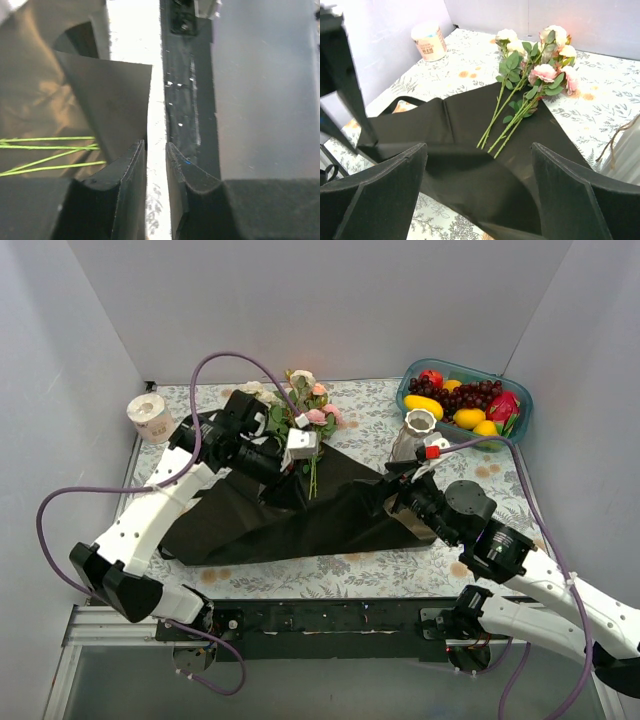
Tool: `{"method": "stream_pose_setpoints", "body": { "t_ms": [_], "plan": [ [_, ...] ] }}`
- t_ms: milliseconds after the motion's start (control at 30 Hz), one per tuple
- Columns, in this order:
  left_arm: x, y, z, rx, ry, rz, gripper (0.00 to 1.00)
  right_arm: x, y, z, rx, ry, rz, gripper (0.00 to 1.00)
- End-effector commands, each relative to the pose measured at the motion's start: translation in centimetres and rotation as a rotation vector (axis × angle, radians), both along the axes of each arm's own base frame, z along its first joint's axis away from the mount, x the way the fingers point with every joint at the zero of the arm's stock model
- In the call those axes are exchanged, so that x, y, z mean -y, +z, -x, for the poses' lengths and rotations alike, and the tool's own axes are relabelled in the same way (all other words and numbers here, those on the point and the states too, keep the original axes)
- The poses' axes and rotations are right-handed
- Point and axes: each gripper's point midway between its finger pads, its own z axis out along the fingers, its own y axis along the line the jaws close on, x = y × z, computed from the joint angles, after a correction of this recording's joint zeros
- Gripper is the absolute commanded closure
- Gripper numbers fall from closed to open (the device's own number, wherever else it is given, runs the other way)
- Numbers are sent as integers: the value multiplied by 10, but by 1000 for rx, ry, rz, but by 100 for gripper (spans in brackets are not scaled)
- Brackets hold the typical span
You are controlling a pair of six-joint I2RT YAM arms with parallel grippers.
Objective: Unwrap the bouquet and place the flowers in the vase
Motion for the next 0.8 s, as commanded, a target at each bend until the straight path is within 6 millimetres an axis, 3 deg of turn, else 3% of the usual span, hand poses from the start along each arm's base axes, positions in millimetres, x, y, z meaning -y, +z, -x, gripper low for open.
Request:
{"method": "stream_pose_setpoints", "body": {
  "t_ms": [0, 100, 333, 467, 533, 567, 633, 667, 700, 733, 767],
  "plan": [
    [-6, -5, 58, -91, -99, -21, 76, 13, 28, -1, 55, -37, -24, 8],
    [-3, -11, 80, -146, -138, -42, 76, 11, 27, -1, 46, -29, -38, 8],
    [-3, -9, 112, -232, -192, -35, 78, -22, -21, -9, -73, 28, 67, 12],
    [-3, -1, 117, -216, -202, -16, 78, -36, -36, -19, -66, 36, 89, 13],
    [-3, 3, 110, -175, -186, -24, 79, -46, -35, -25, -56, 49, 113, 13],
    [0, 16, 102, -105, -175, -7, 84, -52, -47, -29, -73, 56, 151, 13],
    [-9, 13, 57, 84, -29, -106, 90, -60, -57, -28, -73, 101, 176, 15],
    [-7, 29, 17, 220, 86, -61, 96, -65, -69, -27, -86, 130, 195, 16],
    [-25, 35, -15, 317, 233, -36, 96, -65, -79, -30, -106, 138, 204, 20],
    [-69, 39, -67, 367, 439, -4, 95, -68, -102, -25, -155, 171, 234, 22],
    [-85, 50, -97, 483, 493, 51, 83, -68, -113, -24, -175, 185, 247, 26]
  ]
}}
